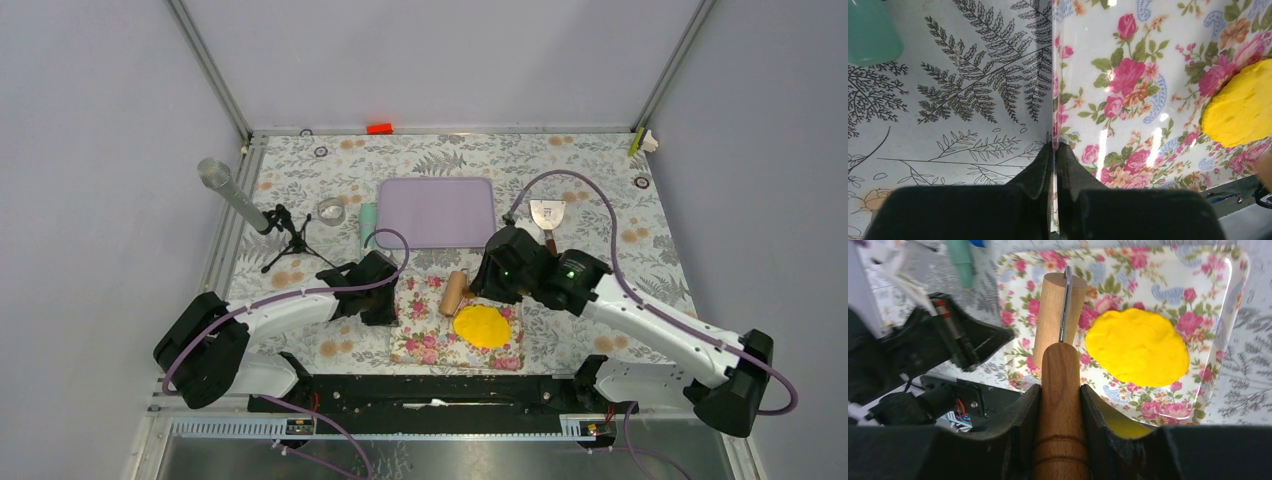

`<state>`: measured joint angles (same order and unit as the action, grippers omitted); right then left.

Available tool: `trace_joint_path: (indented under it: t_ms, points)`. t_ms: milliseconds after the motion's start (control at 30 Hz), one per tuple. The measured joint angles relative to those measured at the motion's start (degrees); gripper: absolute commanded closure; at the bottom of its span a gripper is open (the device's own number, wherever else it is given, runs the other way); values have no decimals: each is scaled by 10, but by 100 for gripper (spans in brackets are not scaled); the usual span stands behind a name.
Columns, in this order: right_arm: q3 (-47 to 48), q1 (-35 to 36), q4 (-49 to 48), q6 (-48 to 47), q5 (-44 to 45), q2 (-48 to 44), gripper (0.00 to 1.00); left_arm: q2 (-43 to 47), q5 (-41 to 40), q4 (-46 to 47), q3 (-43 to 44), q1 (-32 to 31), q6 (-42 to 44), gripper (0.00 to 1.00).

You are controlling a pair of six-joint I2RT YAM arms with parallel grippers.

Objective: Roll out the dumpling wrappers from the dough
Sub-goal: Flatten out the dough on the work surface.

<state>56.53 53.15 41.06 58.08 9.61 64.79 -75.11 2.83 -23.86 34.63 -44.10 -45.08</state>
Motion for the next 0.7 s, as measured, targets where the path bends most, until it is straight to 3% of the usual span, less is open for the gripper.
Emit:
trace_joint_path:
  t_ms: [233,500,700]
  points:
    - [32,0,68,-68,32,-71,100,0,0,0,0,0,0,100]
    - [-75,0,105,-82,15,-136,100,0,0,0,0,0,0,100]
    - [-118,0,63,-81,12,-130,100,-3,-2,-3,1,0,1,100]
